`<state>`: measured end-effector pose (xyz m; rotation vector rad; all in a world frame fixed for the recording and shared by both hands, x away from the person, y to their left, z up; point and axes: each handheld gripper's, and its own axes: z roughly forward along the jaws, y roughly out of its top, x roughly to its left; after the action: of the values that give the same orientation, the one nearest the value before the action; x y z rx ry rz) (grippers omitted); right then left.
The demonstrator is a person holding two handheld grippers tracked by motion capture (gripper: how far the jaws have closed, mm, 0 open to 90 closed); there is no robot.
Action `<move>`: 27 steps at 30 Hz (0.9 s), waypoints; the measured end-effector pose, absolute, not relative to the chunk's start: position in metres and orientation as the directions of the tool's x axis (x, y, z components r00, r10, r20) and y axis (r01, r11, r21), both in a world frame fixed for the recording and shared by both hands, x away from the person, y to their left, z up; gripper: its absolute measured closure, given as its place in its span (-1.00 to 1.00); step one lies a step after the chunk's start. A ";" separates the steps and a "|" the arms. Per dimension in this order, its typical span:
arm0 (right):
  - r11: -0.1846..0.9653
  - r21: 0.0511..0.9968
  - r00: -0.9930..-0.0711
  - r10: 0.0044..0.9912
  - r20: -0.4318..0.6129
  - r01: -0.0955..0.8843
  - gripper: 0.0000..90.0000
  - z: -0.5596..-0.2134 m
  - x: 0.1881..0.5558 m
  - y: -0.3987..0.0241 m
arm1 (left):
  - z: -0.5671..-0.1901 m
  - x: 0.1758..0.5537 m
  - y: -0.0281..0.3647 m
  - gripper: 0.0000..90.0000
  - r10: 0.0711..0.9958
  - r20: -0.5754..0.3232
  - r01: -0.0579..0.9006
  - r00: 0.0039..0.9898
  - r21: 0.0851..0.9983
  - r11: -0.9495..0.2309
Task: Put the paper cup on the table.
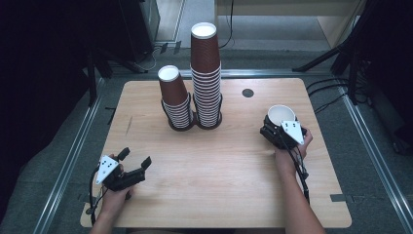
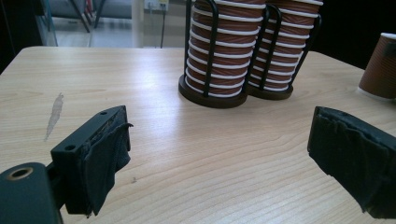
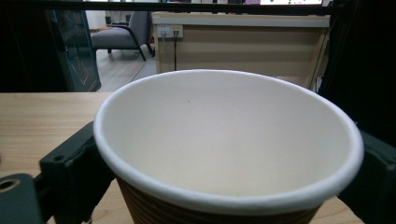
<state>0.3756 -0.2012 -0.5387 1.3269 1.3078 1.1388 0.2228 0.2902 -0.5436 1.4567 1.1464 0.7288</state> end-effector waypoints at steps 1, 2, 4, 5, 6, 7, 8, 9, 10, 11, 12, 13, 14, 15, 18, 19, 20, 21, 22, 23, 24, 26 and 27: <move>-0.009 0.988 0.001 1.000 0.009 0.152 -0.95 -0.539 0.376 -0.201 | -0.544 0.223 0.290 -0.86 0.927 -0.148 0.259 0.344 0.964 0.058; -0.010 0.987 -0.007 1.000 0.011 0.158 -0.98 -0.538 0.375 -0.202 | -0.544 0.223 0.291 -0.86 0.927 -0.149 0.259 0.345 0.964 0.058; -0.009 0.986 -0.011 1.000 0.011 0.168 -1.00 -0.538 0.375 -0.202 | -0.544 0.223 0.291 -0.86 0.927 -0.151 0.259 0.344 0.964 0.061; -0.002 0.984 -0.007 1.000 0.003 0.179 -1.00 -0.538 0.375 -0.202 | -0.544 0.223 0.291 -0.86 0.927 -0.152 0.259 0.343 0.964 0.063; 0.001 0.980 0.003 1.000 -0.002 0.199 -1.00 -0.538 0.375 -0.203 | -0.544 0.223 0.292 -0.86 0.927 -0.154 0.259 0.342 0.964 0.065; 0.003 0.979 0.007 1.000 -0.004 0.206 -1.00 -0.538 0.375 -0.204 | -0.544 0.223 0.292 -0.86 0.927 -0.154 0.259 0.342 0.964 0.065; 0.003 0.979 0.007 1.000 -0.004 0.206 -1.00 -0.538 0.375 -0.204 | -0.544 0.222 0.292 -0.86 0.927 -0.155 0.259 0.342 0.964 0.066; -0.005 0.976 0.007 1.000 0.003 0.217 -1.00 -0.539 0.374 -0.205 | -0.544 0.222 0.292 -0.86 0.927 -0.155 0.258 0.341 0.964 0.066; -0.005 0.976 0.007 1.000 0.003 0.217 -1.00 -0.539 0.374 -0.205 | -0.544 0.222 0.292 -0.86 0.927 -0.155 0.258 0.341 0.964 0.066; -0.006 0.976 0.004 1.000 0.006 0.217 -1.00 -0.539 0.374 -0.206 | -0.544 0.222 0.292 -0.86 0.927 -0.155 0.259 0.341 0.964 0.066; -0.007 0.977 0.001 1.000 0.007 0.215 -1.00 -0.538 0.372 -0.206 | -0.544 0.222 0.292 -0.86 0.927 -0.153 0.260 0.342 0.964 0.064; -0.009 0.976 -0.002 1.000 0.010 0.216 -1.00 -0.538 0.371 -0.207 | -0.544 0.222 0.292 -0.86 0.928 -0.153 0.260 0.341 0.964 0.063; -0.009 0.976 -0.002 1.000 0.010 0.216 -1.00 -0.538 0.371 -0.207 | -0.544 0.222 0.292 -0.86 0.928 -0.153 0.260 0.341 0.964 0.063; -0.009 0.977 -0.006 1.000 0.011 0.215 -1.00 -0.538 0.370 -0.207 | -0.544 0.222 0.292 -0.86 0.928 -0.150 0.260 0.341 0.964 0.060; -0.012 0.975 -0.014 1.000 0.015 0.223 -1.00 -0.538 0.366 -0.207 | -0.544 0.222 0.292 -0.86 0.928 -0.149 0.261 0.342 0.964 0.059; -0.020 0.973 -0.018 1.000 0.024 0.228 -1.00 -0.538 0.363 -0.208 | -0.544 0.223 0.291 -0.86 0.928 -0.151 0.260 0.340 0.964 0.062; -0.028 0.973 -0.021 0.999 0.034 0.229 -1.00 -0.537 0.362 -0.209 | -0.544 0.223 0.292 -0.86 0.929 -0.149 0.261 0.340 0.963 0.059; -0.033 0.973 -0.026 0.999 0.040 0.229 -1.00 -0.537 0.361 -0.209 | -0.544 0.222 0.291 -0.86 0.929 -0.149 0.261 0.339 0.963 0.058; -0.030 0.973 -0.030 0.999 0.038 0.231 -1.00 -0.537 0.359 -0.210 | -0.544 0.222 0.291 -0.86 0.929 -0.146 0.261 0.339 0.964 0.057; -0.024 0.973 -0.038 0.999 0.034 0.231 -1.00 -0.537 0.358 -0.211 | -0.544 0.222 0.291 -0.86 0.930 -0.144 0.260 0.339 0.964 0.055; -0.021 0.973 -0.043 0.999 0.032 0.230 -1.00 -0.537 0.357 -0.211 | -0.544 0.222 0.291 -0.86 0.930 -0.144 0.260 0.339 0.964 0.055; -0.018 0.973 -0.056 0.998 0.032 0.232 -1.00 -0.537 0.354 -0.213 | -0.544 0.222 0.290 -0.86 0.929 -0.141 0.259 0.341 0.965 0.051; -0.015 0.973 -0.061 0.998 0.030 0.230 -1.00 -0.537 0.353 -0.214 | -0.544 0.222 0.290 -0.86 0.929 -0.141 0.259 0.341 0.965 0.051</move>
<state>0.3526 -0.2145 -0.5367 1.3652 1.4169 1.1552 0.2223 0.2905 -0.5441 1.4615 1.1479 0.7370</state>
